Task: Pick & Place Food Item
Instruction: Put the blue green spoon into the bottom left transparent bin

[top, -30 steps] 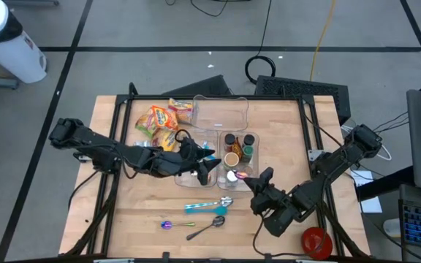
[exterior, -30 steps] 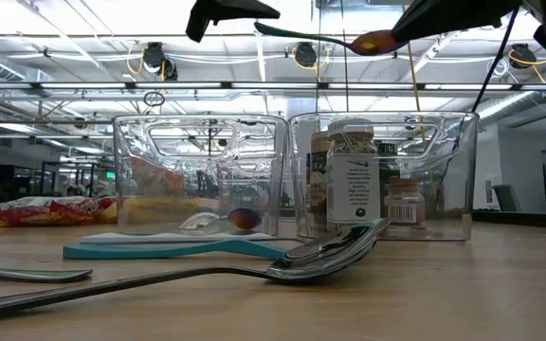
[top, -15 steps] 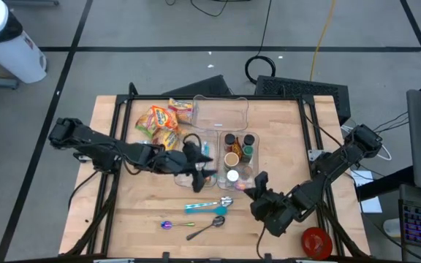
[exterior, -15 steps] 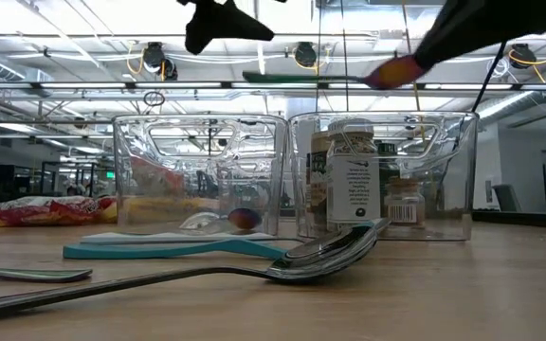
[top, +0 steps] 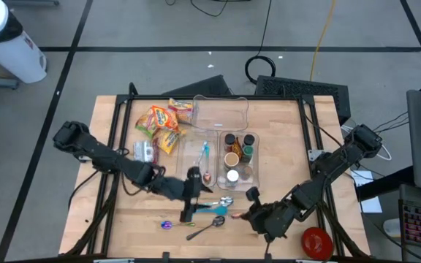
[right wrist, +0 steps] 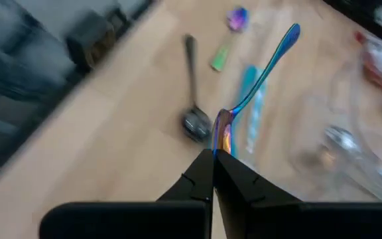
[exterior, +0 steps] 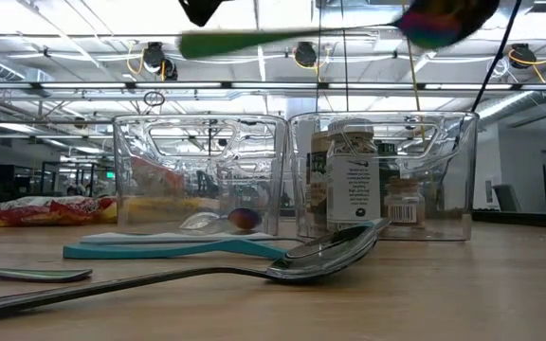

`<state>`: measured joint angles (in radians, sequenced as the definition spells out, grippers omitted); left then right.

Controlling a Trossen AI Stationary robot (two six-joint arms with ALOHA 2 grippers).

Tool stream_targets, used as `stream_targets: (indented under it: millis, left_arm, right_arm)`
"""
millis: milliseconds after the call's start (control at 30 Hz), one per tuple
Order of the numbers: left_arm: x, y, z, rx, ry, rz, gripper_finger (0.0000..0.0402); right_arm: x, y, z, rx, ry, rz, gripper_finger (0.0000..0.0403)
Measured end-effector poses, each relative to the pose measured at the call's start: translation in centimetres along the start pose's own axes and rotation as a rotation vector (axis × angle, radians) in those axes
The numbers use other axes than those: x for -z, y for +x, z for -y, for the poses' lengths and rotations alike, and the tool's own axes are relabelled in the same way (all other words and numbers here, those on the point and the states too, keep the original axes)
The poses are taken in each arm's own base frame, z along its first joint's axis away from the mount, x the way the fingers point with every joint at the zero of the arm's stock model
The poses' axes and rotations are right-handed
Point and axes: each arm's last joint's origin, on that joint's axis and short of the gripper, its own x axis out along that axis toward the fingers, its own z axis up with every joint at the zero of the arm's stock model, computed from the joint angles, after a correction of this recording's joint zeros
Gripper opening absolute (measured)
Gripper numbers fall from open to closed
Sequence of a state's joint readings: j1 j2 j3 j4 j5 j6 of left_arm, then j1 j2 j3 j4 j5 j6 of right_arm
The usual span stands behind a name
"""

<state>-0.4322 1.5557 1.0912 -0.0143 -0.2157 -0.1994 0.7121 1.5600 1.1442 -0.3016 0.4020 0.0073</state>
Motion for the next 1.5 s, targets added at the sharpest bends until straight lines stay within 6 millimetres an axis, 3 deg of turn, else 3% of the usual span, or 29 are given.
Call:
stream_targets:
  millis: [300, 467, 733, 1033, 1500]
  left_arm:
    - [0.8, 4.0, 1.9, -0.010, 0.116, -0.169, 0.0243]
    - [1.1, 4.8, 2.3, -0.020, 0.185, -0.201, 0.0244]
    - [1.1, 4.7, 2.3, -0.014, 0.220, -0.206, 0.0244]
    - [-1.6, 3.8, 2.7, 0.023, 0.216, -0.127, 0.0243]
    - [-0.3, 3.7, 2.7, 0.006, 0.198, -0.202, 0.0243]
  right_arm:
    - [-1.3, -0.4, 1.7, -0.020, 0.057, 0.115, 0.0000]
    - [-1.4, -0.6, 2.6, -0.088, 0.081, 0.123, 0.0000]
    - [-1.3, -0.4, 3.3, -0.131, 0.096, 0.117, 0.0000]
    - [-1.0, -0.1, 3.4, -0.162, 0.119, 0.087, 0.0000]
    - [-1.3, -0.1, 4.1, -0.018, 0.098, 0.121, 0.0000]
